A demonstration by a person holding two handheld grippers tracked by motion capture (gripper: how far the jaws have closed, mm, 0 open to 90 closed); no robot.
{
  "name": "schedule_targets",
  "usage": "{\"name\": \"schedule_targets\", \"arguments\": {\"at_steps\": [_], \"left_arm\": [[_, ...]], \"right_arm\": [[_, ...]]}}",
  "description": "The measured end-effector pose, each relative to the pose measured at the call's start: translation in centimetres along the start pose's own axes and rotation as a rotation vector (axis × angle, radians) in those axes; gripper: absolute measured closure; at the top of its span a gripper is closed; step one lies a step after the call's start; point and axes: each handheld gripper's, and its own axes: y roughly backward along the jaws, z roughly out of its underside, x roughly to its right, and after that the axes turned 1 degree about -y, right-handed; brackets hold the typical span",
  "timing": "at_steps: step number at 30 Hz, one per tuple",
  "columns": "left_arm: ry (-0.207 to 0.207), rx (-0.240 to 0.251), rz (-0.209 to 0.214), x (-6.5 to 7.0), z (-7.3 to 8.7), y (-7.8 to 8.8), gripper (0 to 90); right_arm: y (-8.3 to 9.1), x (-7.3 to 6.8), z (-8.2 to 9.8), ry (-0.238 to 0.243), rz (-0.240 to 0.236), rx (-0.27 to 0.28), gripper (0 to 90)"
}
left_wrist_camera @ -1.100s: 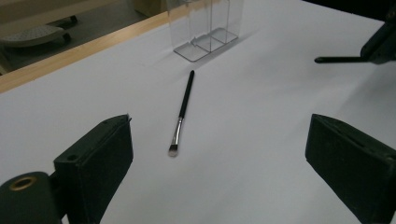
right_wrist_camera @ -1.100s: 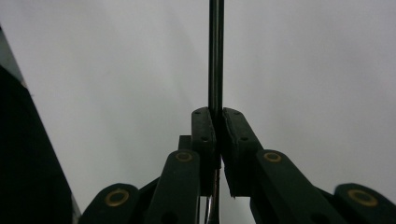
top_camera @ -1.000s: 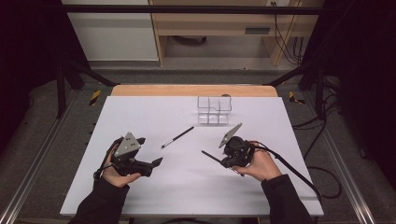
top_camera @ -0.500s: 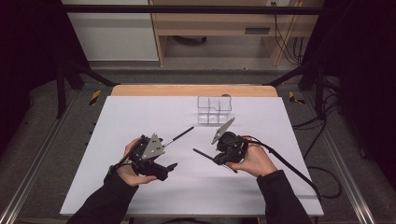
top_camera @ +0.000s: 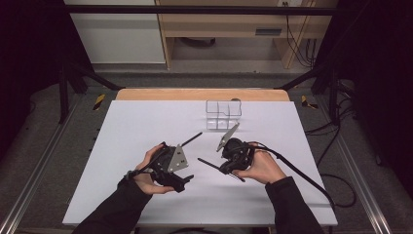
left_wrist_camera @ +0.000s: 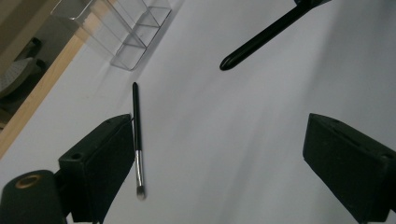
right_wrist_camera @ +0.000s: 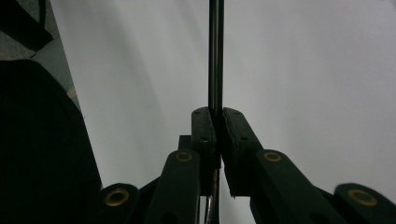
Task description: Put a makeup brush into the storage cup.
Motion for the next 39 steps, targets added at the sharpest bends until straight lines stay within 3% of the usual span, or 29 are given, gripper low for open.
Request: {"name": "schedule_targets", "arguments": {"at_steps": [1,2,3,18,19,20,21,22,28,31,39], "left_arm": [[-0.036,-0.018,-0.007,0.3,-0.3,-0.3,9.7],[-0.036,-0.018,-0.007,0.3,-0.3,-0.3,10.2],[-0.062,-0.029,-0.012,0.5,-0.6,-0.5,10.3],[-0.224,-0.012,-0.067,2.0,-1.8,-1.1,20.4],[-0.253,-0.008,-0.071,2.3,-1.9,-1.3,21.3],[-0.253,-0.008,-0.071,2.3,-1.9,-1.3,22.1],[-0.296,-0.007,-0.078,2.6,-2.1,-1.3,23.6],[-0.309,-0.001,-0.085,2.8,-2.1,-1.4,24.2],[-0.361,0.012,-0.093,3.3,-2.4,-1.8,29.8],[-0.403,0.017,-0.1,3.7,-2.4,-2.1,32.6],[-0.455,0.017,-0.093,4.4,-2.6,-2.6,43.2]], "right_arm": [[-0.2,0.0,-0.1,-0.002,-0.008,-0.006,84.0],[-0.2,0.0,-0.1,-0.002,-0.008,-0.006,84.0],[-0.2,0.1,-0.2,0.005,-0.015,-0.012,84.0],[-0.7,0.0,-0.3,-0.005,-0.057,-0.01,83.9],[-0.7,0.0,-0.3,-0.004,-0.067,-0.01,84.0],[-0.7,0.0,-0.3,-0.002,-0.069,-0.01,84.0],[-0.7,0.0,-0.3,0.006,-0.071,-0.007,84.0],[-0.7,-0.1,-0.3,0.002,-0.071,-0.008,84.0],[-1.1,-0.3,-0.3,-0.009,-0.087,-0.004,84.0],[-1.1,-0.2,-0.3,0.008,-0.097,-0.009,84.0],[-1.3,-0.3,-0.4,0.01,-0.112,-0.018,84.0]]}}
